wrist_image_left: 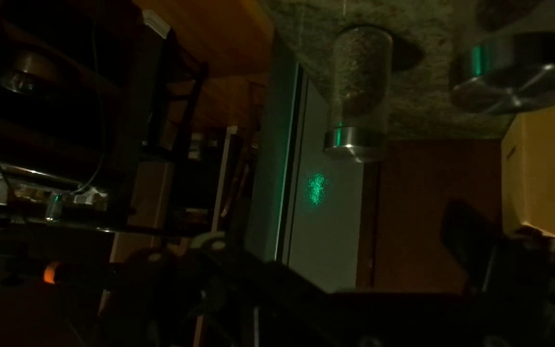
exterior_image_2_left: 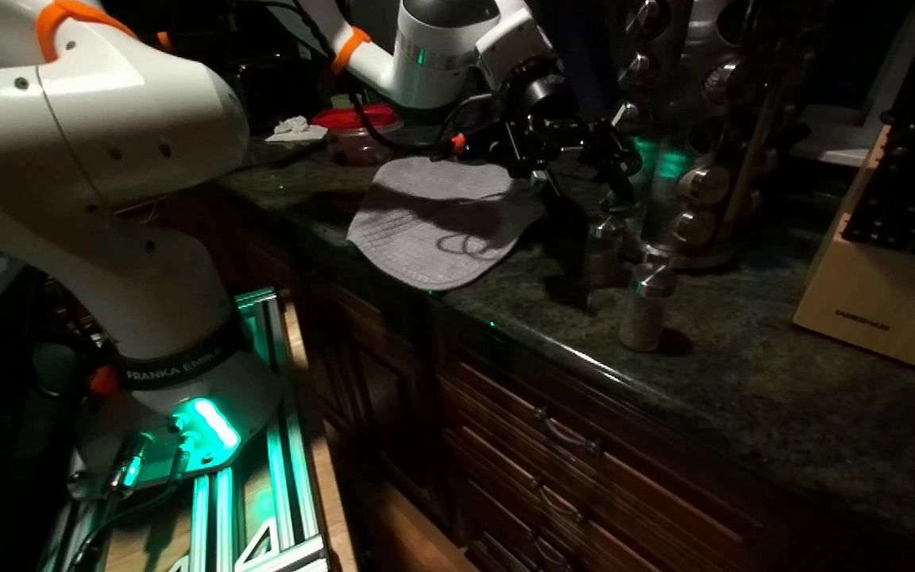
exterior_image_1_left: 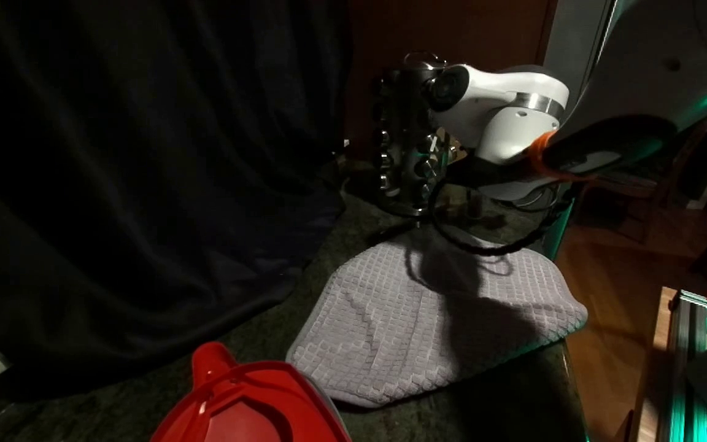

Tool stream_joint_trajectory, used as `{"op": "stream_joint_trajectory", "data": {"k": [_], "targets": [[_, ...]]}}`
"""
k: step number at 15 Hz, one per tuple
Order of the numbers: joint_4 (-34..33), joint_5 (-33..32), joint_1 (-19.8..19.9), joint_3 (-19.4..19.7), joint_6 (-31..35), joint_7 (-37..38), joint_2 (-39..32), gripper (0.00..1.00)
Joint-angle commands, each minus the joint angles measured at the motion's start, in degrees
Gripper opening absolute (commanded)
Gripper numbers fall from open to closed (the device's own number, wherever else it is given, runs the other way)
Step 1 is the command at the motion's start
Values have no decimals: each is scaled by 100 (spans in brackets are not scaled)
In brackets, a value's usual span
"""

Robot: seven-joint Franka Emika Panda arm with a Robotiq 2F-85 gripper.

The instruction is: Take a jar out of the stand

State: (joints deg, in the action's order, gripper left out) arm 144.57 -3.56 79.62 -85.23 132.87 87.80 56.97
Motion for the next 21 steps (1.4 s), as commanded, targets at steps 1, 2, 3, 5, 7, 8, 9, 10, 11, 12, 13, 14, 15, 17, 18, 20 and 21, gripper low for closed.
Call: {"op": "stream_joint_trajectory", "data": {"k": [1,2,3,5,7,8,9,10,11,12,13,14,15,17,18,20,21], "targets": [[111,-122,-470,775,-384,-990,-737,100],[151,-164,-607,1038,-403,-1294,-857,100],[168,-195,-710,1256,-418,-1562,-981,100],[253,-267,-976,1765,-364,-2117,-1226,100],[328,-350,-1265,2278,-339,-2617,-1481,100],[354,-394,-1440,2555,-336,-2855,-1605,100],[369,-443,-1623,2843,-362,-3091,-1732,100],[378,-491,-1817,3135,-371,-3319,-1860,100],[372,-540,-2026,3433,-415,-3545,-1985,100],[371,-583,-2278,3762,-455,-3772,-2095,100],[365,-627,-2526,4087,-473,-3991,-2214,100],[360,-651,-2810,4438,-502,-4215,-2311,100],[363,-666,-3104,4789,-523,-4429,-2406,100],[331,-637,-3764,5516,-731,-4833,-2560,100],[307,-623,-4111,5893,-876,-5036,-2620,100],[261,-588,-4805,6627,-1188,-5420,-2717,100],[236,-544,-5125,6962,-1366,-5634,-2728,100]]}}
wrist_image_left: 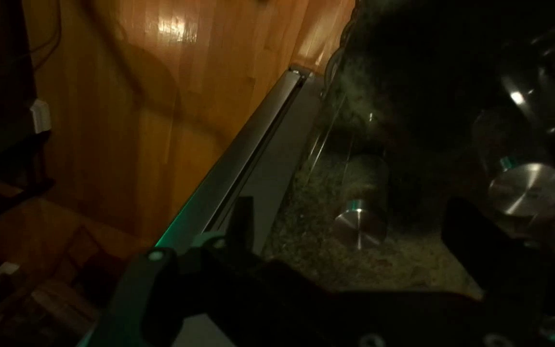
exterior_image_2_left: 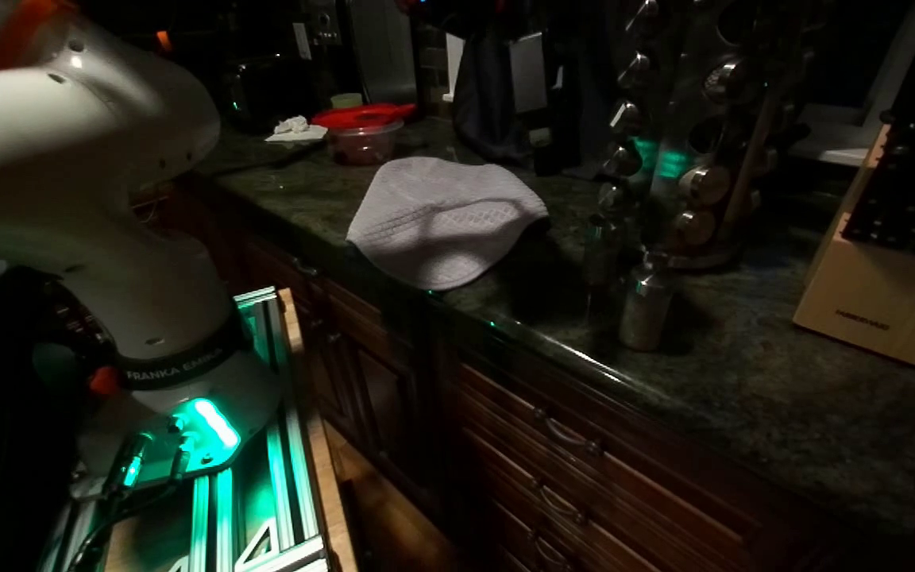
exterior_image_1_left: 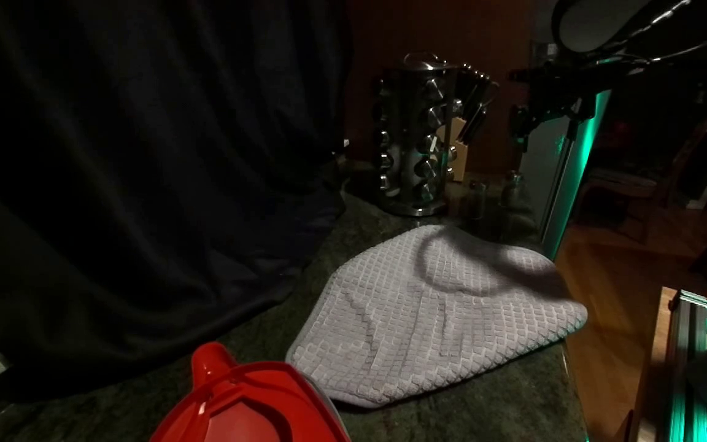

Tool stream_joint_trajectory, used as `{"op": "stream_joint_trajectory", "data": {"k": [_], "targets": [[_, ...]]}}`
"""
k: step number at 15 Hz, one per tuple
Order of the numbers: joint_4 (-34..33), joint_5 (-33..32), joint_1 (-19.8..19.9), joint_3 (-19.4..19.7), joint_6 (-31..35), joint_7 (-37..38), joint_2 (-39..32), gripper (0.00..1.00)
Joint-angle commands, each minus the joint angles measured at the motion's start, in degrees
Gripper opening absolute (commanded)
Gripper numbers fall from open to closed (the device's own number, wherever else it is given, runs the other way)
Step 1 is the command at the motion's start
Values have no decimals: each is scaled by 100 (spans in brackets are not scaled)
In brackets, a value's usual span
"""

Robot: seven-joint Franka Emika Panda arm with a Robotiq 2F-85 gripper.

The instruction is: Take a jar out of the stand

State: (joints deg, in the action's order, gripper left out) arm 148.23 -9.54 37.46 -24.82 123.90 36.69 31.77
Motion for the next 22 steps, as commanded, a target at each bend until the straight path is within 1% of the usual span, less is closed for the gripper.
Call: {"op": "stream_joint_trajectory", "data": {"k": [1,2,4,8,12,18,22], "targets": [[-147,49,-1173,1198,-610,-642,-212,100],[-188,30,-1409,1449,-751,-738,-220,100],[-252,54,-1728,1802,-852,-910,-204,100],[-323,136,-2117,2221,-758,-1105,-173,100],[-415,211,-2305,2440,-776,-1272,-140,100],[-585,413,-2413,2673,-728,-1503,-81,100],[-680,570,-2447,2741,-691,-1564,-86,100]]}}
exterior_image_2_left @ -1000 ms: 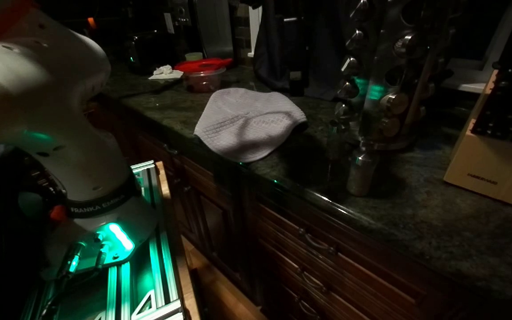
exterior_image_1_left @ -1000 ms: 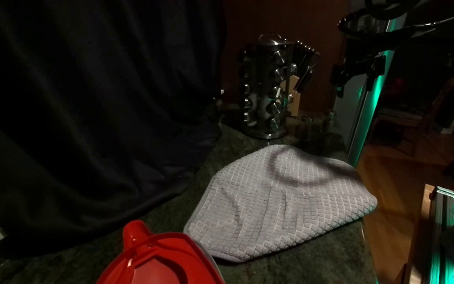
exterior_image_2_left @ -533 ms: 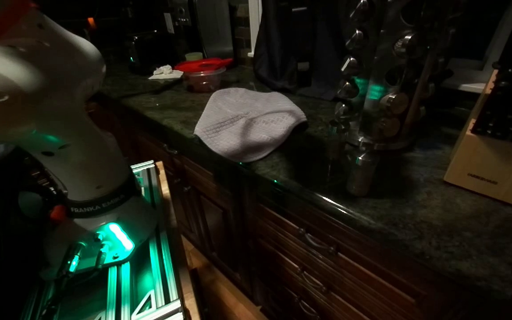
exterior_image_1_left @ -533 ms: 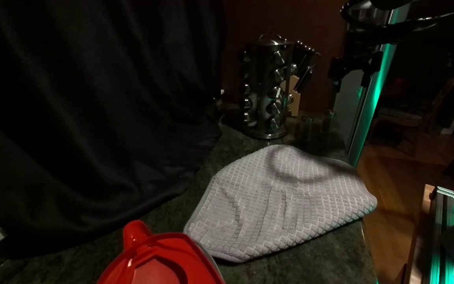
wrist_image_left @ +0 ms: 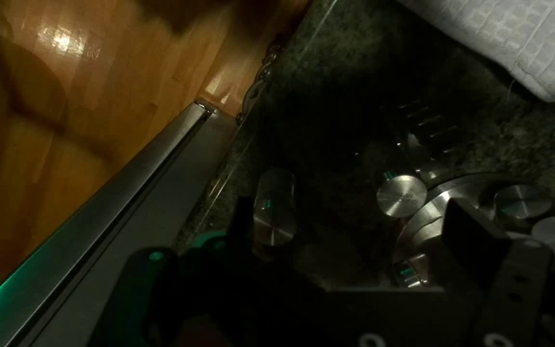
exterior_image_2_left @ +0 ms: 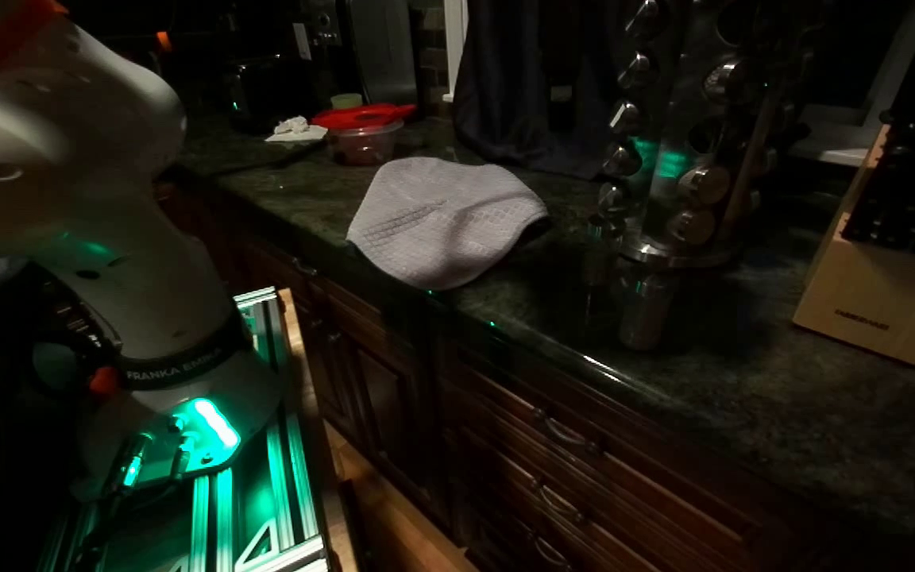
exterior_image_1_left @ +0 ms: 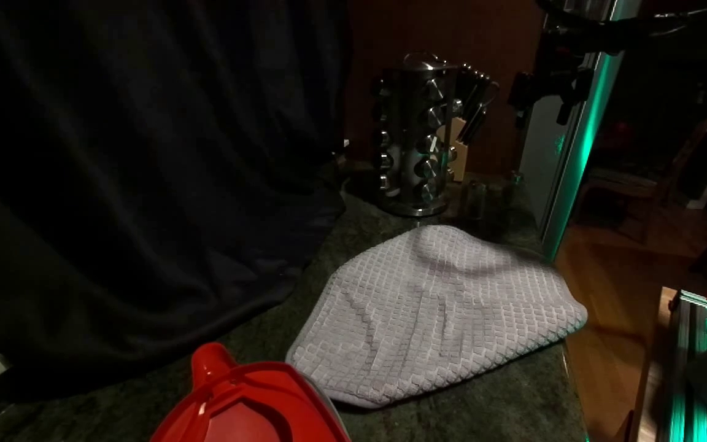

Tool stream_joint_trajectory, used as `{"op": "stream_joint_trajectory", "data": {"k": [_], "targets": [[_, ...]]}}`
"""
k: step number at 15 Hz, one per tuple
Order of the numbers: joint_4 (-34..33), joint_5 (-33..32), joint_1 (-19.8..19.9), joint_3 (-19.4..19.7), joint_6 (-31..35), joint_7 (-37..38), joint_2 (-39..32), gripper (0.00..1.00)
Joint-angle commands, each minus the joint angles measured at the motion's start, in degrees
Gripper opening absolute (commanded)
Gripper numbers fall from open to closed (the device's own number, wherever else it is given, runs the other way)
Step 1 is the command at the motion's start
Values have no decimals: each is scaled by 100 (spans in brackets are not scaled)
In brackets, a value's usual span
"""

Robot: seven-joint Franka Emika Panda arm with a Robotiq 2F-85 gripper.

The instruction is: Take a jar out of the stand

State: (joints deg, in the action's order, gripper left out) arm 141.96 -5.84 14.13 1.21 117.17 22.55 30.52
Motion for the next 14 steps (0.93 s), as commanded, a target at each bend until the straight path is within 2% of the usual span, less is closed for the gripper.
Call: {"op": "stream_joint_trajectory", "data": {"k": [1,9,10,14], "targets": [[-79,227,-117,141,-24,-158,37,100],[-226,362,-153,125,36,-96,63,100],[-231,198,-90,57,-12,-25,2,100],[-253,192,-92,56,-12,-24,-4,100]]}}
